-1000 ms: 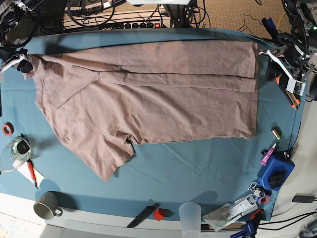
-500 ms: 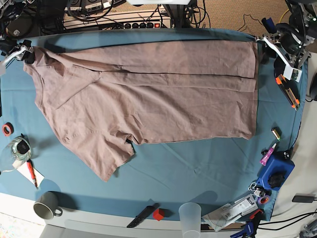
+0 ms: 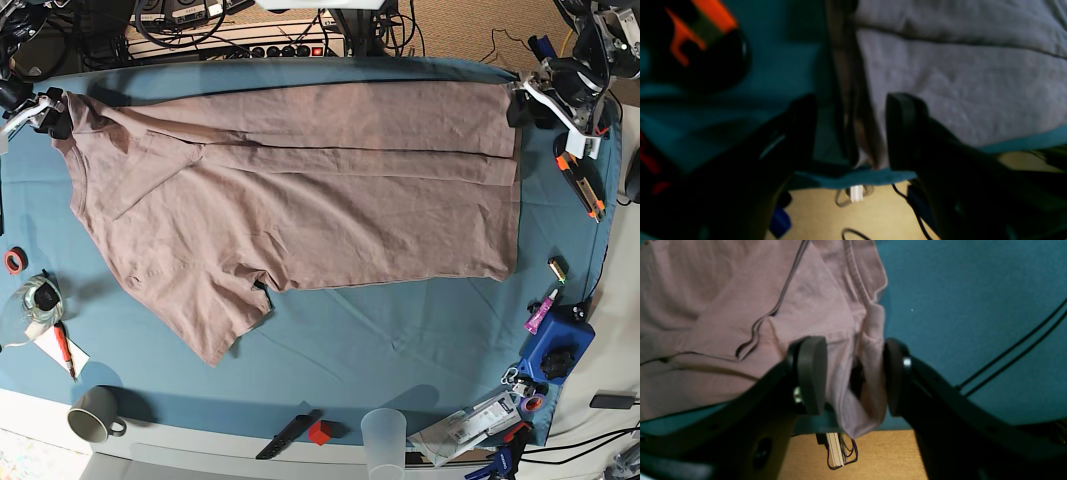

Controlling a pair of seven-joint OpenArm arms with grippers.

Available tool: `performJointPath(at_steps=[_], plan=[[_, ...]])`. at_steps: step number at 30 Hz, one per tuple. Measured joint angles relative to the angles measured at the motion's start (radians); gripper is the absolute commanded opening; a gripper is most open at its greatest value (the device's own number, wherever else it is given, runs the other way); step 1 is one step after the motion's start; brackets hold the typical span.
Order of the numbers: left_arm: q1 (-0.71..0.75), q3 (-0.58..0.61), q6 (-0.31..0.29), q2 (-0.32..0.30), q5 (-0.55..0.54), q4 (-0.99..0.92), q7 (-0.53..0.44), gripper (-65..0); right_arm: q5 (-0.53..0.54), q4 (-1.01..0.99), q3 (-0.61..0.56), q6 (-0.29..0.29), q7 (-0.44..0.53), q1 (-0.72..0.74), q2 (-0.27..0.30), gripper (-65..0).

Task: Fold the T-shirt properly
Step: 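Release the edge and lift both grippers from the shirt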

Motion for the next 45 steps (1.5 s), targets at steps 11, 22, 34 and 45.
performJointPath(at_steps=[11,22,34,45], plan=[[0.001,0.000,-0.003,0.000,-0.092,-0.050,0.058,-33.1,0.000,0.000,0.000,0.000,0.000,0.003,0.000,-37.3],[0.001,0.000,-0.004,0.000,-0.090,-0.062,0.055,-34.7,0.000,0.000,0.000,0.000,0.000,0.003,0.000,-37.3],[-0.005,-0.003,-0.010,0.000,-0.103,-0.114,0.056,-65.0,0.000,0.000,0.000,0.000,0.000,0.003,-0.002,-37.3],[-0.008,0.002,-0.035,-0.019,-0.077,-0.112,0.079,-65.0,0.000,0.000,0.000,0.000,0.000,0.003,-0.002,-37.3]])
